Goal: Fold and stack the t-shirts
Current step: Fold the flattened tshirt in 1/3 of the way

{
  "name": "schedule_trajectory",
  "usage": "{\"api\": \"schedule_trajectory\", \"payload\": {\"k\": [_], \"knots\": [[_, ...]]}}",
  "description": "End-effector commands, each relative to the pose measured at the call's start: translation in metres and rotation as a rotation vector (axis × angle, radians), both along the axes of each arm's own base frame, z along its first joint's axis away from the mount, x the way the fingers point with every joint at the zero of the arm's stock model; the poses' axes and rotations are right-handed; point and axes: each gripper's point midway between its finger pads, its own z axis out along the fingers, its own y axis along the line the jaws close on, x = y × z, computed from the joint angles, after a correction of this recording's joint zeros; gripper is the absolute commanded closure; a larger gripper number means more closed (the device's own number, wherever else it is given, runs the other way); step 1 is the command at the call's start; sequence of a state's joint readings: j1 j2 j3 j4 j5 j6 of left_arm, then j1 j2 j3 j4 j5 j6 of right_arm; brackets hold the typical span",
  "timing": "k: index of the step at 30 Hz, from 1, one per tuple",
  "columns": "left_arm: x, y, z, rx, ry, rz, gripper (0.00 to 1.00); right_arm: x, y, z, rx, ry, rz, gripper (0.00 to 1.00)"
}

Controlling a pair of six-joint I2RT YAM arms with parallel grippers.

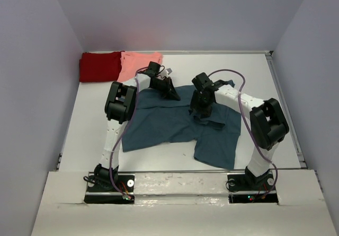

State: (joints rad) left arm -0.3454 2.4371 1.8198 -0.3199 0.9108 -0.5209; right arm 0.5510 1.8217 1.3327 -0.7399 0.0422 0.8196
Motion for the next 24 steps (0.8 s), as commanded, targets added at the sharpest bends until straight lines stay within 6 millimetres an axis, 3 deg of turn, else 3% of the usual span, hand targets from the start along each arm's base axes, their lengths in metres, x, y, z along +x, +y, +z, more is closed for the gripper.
{"api": "schedule_trajectory", "payload": {"k": [1, 7, 20, 24], "knots": [[-0.004, 0.015, -0.019, 0.074, 0.045, 0.020, 0.92, 0.006, -0.010, 0.042, 0.023, -0.056, -0.031, 0.37], [-0.002, 0.015, -0.017, 0.071, 0.044, 0.021, 0.92, -0.007, -0.034, 0.071, -0.001, -0.081, -0.065, 0.37], [0.004, 0.014, -0.016, 0.068, 0.041, 0.022, 0.92, -0.061, -0.092, 0.070, -0.207, 0.008, -0.120, 0.38], [0.003, 0.015, -0.018, 0.069, 0.047, 0.021, 0.92, -0.071, -0.107, 0.069, -0.264, 0.022, -0.160, 0.44]]}}
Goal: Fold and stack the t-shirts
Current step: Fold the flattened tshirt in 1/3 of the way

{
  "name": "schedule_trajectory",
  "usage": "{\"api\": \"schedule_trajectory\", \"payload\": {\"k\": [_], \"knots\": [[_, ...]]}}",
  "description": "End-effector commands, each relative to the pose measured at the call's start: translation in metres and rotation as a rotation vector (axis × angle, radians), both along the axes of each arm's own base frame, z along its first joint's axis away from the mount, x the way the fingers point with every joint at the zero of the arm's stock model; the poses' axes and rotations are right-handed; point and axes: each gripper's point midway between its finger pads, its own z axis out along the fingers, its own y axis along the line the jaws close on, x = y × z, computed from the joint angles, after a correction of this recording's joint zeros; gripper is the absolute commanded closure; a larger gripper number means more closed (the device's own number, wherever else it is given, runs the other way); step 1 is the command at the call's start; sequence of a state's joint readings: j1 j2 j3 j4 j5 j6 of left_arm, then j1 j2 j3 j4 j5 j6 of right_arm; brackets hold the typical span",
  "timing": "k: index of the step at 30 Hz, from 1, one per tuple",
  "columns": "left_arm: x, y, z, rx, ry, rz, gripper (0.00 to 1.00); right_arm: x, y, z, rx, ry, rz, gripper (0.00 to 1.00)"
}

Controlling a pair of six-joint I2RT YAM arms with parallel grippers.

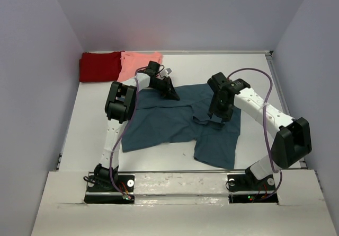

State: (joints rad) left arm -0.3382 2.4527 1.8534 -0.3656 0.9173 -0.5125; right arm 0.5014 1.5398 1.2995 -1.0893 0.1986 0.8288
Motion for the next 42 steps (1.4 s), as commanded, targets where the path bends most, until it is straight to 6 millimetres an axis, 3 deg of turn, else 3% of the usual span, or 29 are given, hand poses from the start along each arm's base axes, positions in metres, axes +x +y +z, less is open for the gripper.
{"api": "schedule_trajectory", "payload": {"k": [1, 7, 13, 19, 30, 42], "knots": [[0.001, 0.012, -0.018, 0.065, 0.027, 0.021, 0.92, -0.017, -0.029, 0.004, -0.117, 0.010, -0.069, 0.45], [0.001, 0.012, -0.018, 0.064, 0.027, 0.022, 0.92, -0.038, -0.045, -0.014, -0.171, 0.066, -0.123, 0.51], [0.001, 0.012, -0.019, 0.063, 0.030, 0.022, 0.92, -0.046, -0.046, -0.036, -0.178, 0.111, -0.164, 0.54], [0.001, 0.012, -0.019, 0.062, 0.031, 0.021, 0.92, -0.036, -0.047, -0.045, -0.206, 0.088, -0.162, 0.57], [0.000, 0.012, -0.020, 0.061, 0.036, 0.020, 0.92, -0.021, -0.046, -0.066, -0.246, 0.092, -0.142, 0.50], [-0.001, 0.013, -0.020, 0.059, 0.035, 0.020, 0.92, 0.002, -0.043, -0.070, -0.259, 0.050, -0.128, 0.50]]}}
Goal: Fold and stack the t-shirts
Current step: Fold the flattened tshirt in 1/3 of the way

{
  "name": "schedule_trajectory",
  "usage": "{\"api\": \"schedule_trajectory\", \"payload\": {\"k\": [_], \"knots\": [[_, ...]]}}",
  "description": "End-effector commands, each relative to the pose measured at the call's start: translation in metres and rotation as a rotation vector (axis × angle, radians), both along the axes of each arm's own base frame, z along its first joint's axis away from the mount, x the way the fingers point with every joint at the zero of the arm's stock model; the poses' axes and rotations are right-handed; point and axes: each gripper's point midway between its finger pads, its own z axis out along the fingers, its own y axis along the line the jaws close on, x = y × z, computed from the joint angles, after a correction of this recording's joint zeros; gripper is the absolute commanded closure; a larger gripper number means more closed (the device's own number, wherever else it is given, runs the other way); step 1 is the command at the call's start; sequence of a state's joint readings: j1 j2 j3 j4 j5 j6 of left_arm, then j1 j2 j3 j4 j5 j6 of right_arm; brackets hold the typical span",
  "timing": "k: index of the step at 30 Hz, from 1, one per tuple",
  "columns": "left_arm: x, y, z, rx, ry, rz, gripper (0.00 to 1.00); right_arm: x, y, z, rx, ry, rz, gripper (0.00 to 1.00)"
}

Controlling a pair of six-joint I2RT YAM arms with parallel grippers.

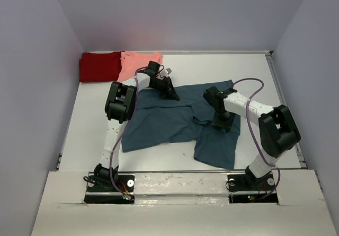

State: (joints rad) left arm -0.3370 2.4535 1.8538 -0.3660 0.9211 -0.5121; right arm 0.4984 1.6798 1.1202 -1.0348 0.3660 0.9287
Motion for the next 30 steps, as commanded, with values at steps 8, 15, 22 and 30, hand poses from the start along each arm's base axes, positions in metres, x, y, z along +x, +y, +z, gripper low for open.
{"api": "schedule_trajectory", "payload": {"k": [8, 15, 22, 30], "knots": [[0.000, 0.013, -0.019, 0.057, 0.032, 0.021, 0.92, 0.041, 0.000, 0.017, -0.020, -0.180, 0.016, 0.51], [-0.001, 0.013, -0.020, 0.058, 0.037, 0.020, 0.92, 0.051, -0.006, 0.022, -0.033, -0.273, 0.009, 0.51], [-0.001, 0.013, -0.020, 0.053, 0.037, 0.021, 0.92, 0.049, -0.008, 0.024, -0.034, -0.287, 0.011, 0.76], [-0.001, 0.016, -0.022, 0.055, 0.043, 0.025, 0.92, 0.032, -0.013, 0.025, -0.043, -0.204, -0.021, 1.00]]}}
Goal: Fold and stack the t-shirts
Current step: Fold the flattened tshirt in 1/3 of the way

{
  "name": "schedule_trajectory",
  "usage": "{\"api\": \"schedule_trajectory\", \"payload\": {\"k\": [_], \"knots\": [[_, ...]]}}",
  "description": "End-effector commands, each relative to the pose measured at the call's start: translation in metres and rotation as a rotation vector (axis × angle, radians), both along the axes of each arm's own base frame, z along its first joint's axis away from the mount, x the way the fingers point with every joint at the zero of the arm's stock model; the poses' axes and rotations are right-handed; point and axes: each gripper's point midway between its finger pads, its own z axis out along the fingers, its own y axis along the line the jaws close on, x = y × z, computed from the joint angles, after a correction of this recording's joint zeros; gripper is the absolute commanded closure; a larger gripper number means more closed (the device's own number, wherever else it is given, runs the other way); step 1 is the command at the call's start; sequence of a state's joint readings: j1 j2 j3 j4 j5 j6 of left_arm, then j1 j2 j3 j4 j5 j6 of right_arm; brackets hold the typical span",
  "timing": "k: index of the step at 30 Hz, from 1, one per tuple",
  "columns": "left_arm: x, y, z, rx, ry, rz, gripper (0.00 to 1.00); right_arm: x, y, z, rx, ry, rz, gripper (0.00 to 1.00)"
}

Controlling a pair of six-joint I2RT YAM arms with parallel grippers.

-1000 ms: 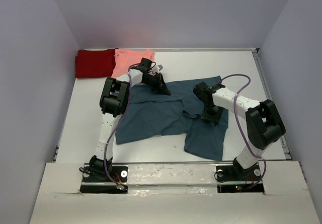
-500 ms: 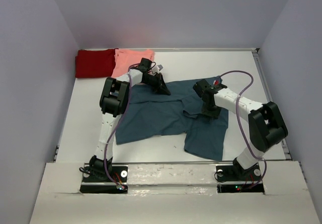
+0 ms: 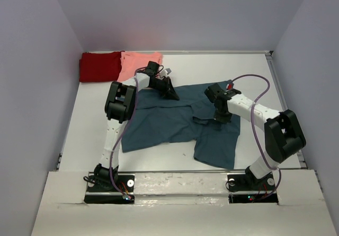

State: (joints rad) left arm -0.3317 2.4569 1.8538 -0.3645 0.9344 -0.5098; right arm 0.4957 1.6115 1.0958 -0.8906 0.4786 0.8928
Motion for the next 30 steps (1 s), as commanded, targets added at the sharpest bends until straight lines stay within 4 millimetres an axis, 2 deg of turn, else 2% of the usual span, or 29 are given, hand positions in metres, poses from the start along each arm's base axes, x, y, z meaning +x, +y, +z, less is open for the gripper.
{"api": "schedule_trajectory", "payload": {"k": [1, 6, 11, 13, 15, 17, 18, 19, 20, 22, 24, 25, 27, 29, 30], "knots": [[-0.001, 0.014, -0.022, 0.063, 0.038, 0.026, 0.92, -0.006, -0.010, 0.014, -0.012, -0.006, -0.051, 1.00], [0.000, 0.014, -0.021, 0.063, 0.039, 0.030, 0.92, -0.021, -0.026, 0.016, -0.021, 0.027, -0.078, 1.00], [0.000, 0.015, -0.022, 0.065, 0.039, 0.029, 0.92, -0.020, -0.041, 0.024, -0.025, 0.028, -0.078, 1.00], [0.000, 0.014, -0.022, 0.063, 0.040, 0.030, 0.92, -0.016, -0.040, 0.027, -0.013, 0.028, -0.062, 1.00], [0.000, 0.015, -0.022, 0.065, 0.040, 0.030, 0.92, -0.016, -0.034, 0.020, 0.010, 0.056, -0.038, 1.00], [0.000, 0.014, -0.023, 0.064, 0.039, 0.030, 0.92, -0.018, -0.030, 0.013, 0.036, 0.093, -0.031, 0.93], [0.001, 0.014, -0.021, 0.063, 0.036, 0.030, 0.92, -0.020, -0.025, 0.007, 0.056, 0.122, -0.030, 0.86], [0.001, 0.014, -0.021, 0.062, 0.036, 0.030, 0.92, -0.020, -0.023, 0.007, 0.067, 0.124, -0.031, 0.77], [0.001, 0.014, -0.021, 0.063, 0.034, 0.029, 0.92, -0.019, -0.019, 0.007, 0.090, 0.122, -0.030, 0.60], [0.001, 0.014, -0.020, 0.063, 0.034, 0.029, 0.92, -0.008, -0.022, 0.014, 0.144, 0.083, -0.059, 0.43], [0.001, 0.015, -0.020, 0.064, 0.033, 0.029, 0.92, 0.007, -0.026, 0.022, 0.246, 0.047, -0.083, 0.31], [0.000, 0.015, -0.021, 0.065, 0.036, 0.029, 0.92, 0.011, -0.019, 0.030, 0.335, 0.026, -0.072, 0.30], [0.000, 0.015, -0.021, 0.064, 0.038, 0.028, 0.92, 0.026, -0.022, 0.042, 0.416, -0.039, -0.075, 0.30], [0.000, 0.015, -0.021, 0.063, 0.037, 0.028, 0.92, 0.039, -0.035, 0.058, 0.505, -0.111, -0.108, 0.30], [0.000, 0.015, -0.021, 0.063, 0.037, 0.028, 0.92, 0.039, -0.031, 0.061, 0.527, -0.113, -0.098, 0.30]]}}
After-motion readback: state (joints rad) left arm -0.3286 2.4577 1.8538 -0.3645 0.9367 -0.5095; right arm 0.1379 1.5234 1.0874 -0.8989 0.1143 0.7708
